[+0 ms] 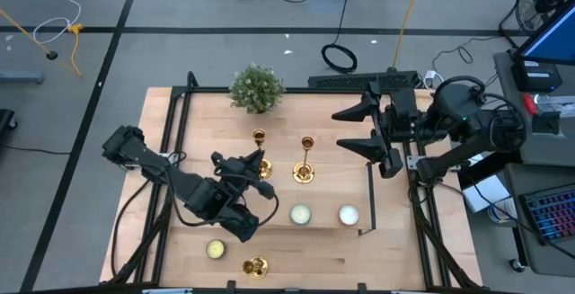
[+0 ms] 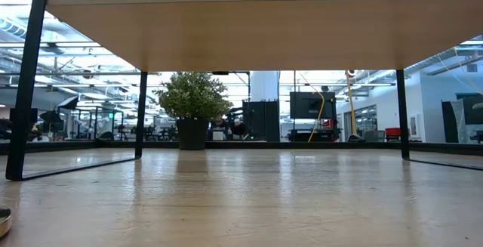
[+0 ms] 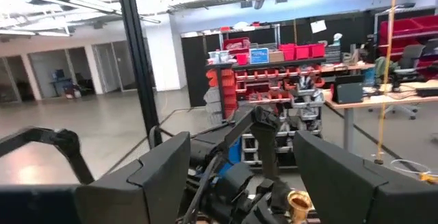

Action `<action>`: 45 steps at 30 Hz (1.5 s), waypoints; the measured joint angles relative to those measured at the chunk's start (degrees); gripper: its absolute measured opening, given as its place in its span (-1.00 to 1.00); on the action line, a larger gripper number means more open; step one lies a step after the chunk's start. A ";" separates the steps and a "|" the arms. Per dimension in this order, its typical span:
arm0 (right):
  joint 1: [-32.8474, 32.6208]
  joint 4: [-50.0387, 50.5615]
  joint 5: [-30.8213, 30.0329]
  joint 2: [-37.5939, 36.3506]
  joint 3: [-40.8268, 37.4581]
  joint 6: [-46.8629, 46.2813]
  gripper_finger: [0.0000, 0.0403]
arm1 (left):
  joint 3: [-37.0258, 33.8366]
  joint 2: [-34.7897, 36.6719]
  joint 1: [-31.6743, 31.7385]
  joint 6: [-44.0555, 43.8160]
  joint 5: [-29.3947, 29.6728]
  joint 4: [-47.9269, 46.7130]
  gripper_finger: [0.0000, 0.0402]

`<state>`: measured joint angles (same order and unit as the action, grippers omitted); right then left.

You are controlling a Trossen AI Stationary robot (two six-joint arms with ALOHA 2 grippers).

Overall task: Pick & Place candle stick holders
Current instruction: Put the top candle holder on the shelf aligned with the other candle holder

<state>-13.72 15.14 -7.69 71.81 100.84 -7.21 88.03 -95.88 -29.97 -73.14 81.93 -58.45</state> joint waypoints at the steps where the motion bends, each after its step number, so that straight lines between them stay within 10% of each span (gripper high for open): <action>1: 0.10 0.14 -0.43 0.00 0.00 0.66 0.28 | -0.52 0.00 0.08 0.46 -0.01 0.01 -0.93; 45: -4.04 2.61 -8.69 -3.68 -11.67 9.50 0.28 | -5.86 -15.48 6.17 9.13 8.22 26.15 -0.93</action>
<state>-17.76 17.75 -16.38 68.13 89.17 2.29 82.17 -111.35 -23.80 -64.01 90.15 -32.30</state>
